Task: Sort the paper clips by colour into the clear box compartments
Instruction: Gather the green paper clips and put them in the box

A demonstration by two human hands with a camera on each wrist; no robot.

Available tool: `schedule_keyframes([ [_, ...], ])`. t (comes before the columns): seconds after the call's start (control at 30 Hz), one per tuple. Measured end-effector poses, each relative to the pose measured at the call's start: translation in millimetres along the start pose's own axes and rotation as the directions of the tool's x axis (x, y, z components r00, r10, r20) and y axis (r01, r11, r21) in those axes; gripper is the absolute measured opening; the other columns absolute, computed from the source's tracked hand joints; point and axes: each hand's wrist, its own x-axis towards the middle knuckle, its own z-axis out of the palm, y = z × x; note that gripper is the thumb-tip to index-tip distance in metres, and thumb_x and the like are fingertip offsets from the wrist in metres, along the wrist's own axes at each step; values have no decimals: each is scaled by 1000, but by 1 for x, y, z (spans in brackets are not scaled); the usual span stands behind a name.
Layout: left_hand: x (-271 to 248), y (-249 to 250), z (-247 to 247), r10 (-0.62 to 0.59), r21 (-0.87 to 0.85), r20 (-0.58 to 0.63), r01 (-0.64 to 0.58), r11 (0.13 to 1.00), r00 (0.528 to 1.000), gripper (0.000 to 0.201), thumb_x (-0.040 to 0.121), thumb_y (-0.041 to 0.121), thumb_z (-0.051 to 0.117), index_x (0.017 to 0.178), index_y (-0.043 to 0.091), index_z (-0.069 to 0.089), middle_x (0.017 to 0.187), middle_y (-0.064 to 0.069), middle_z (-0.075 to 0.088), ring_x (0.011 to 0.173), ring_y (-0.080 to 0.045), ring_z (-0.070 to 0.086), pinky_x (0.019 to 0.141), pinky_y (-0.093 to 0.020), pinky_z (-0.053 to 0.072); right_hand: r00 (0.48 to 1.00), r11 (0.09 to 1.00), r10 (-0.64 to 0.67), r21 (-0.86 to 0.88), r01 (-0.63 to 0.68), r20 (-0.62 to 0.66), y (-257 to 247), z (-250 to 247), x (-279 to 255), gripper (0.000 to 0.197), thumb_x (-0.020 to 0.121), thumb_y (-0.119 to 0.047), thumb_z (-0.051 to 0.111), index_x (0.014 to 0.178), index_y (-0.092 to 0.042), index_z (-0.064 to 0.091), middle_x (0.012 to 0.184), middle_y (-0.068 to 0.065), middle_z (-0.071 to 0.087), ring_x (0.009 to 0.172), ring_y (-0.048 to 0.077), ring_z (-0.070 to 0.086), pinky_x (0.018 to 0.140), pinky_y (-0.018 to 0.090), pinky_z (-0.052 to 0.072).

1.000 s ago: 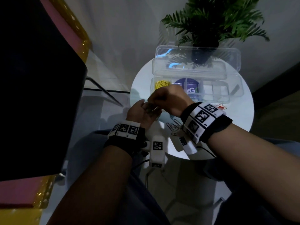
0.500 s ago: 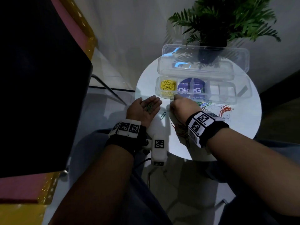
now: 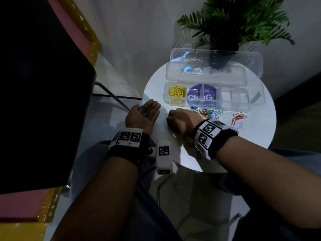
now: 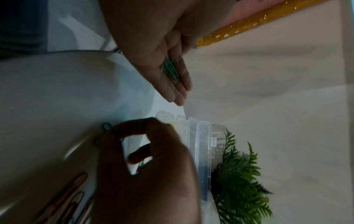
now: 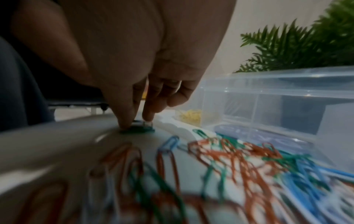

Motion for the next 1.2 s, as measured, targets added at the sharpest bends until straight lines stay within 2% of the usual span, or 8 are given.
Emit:
schedule_keyframes([
  [0.3, -3, -13, 8, -101, 78, 43, 97, 992, 994, 50, 103, 27, 22, 131, -7, 47, 136, -22, 50, 128, -30, 48, 93, -33, 42, 991, 996, 16, 89, -4, -134, 20, 4, -10, 23, 82, -14, 61, 104, -10, 57, 99, 12, 63, 94, 28, 57, 70, 32, 39],
  [0.43, -2, -21, 13, -123, 116, 48, 117, 986, 991, 50, 103, 27, 22, 118, -7, 56, 134, -23, 51, 126, -30, 49, 92, -32, 43, 992, 990, 41, 139, -24, -117, 28, 2, -15, 21, 84, -16, 62, 104, -11, 63, 104, 11, 60, 102, 29, 56, 84, 34, 45],
  [0.6, -1, -27, 17, -149, 159, 25, 143, 977, 989, 48, 103, 25, 22, 103, -5, 60, 119, -22, 59, 122, -30, 52, 92, -33, 43, 932, 932, 65, 355, 71, -355, 33, -15, -29, 21, 80, 1, 57, 98, -7, 67, 98, 13, 58, 80, 20, 53, 76, 28, 43],
  [0.7, -2, -34, 22, -186, 155, 36, 178, 972, 982, 46, 103, 25, 23, 91, -1, 59, 92, -16, 66, 96, -28, 62, 82, -34, 49, 892, 902, 67, 410, 138, -447, 27, -26, -34, 18, 80, -1, 61, 96, -6, 69, 96, 13, 58, 81, 22, 56, 78, 31, 48],
  [0.9, -15, -46, 39, -231, 75, 120, 223, 972, 966, 32, 100, 13, 34, 82, 1, 58, 60, -11, 67, 54, -19, 66, 54, -25, 56, 922, 943, -19, 301, 145, -387, 16, -33, -42, 25, 84, -7, 62, 108, -10, 68, 106, 11, 67, 100, 27, 63, 88, 38, 50],
  [1.07, -9, -50, 40, -203, 39, 144, 200, 979, 969, 45, 102, 19, 23, 89, -3, 59, 79, -16, 70, 80, -23, 63, 69, -34, 54, 841, 919, 163, 390, 61, -515, 24, -34, -68, 12, 87, -21, 60, 95, -15, 68, 91, 0, 62, 81, 13, 55, 76, 23, 43],
  [1.13, -5, -49, 39, -199, 56, 116, 193, 980, 973, 46, 103, 21, 19, 88, -1, 57, 86, -15, 64, 81, -22, 60, 62, -31, 55, 863, 915, 224, 402, -27, -453, 30, -25, -82, 10, 84, -19, 60, 83, -12, 67, 79, 0, 60, 71, 15, 53, 68, 24, 41],
  [1.2, -3, -48, 37, -185, 41, 125, 181, 983, 975, 45, 102, 21, 16, 82, 2, 50, 84, -11, 54, 77, -21, 54, 60, -25, 50, 947, 924, 251, 342, -173, -199, 33, -10, -94, 12, 81, -23, 61, 78, -13, 66, 77, 4, 65, 72, 20, 58, 68, 26, 46],
])
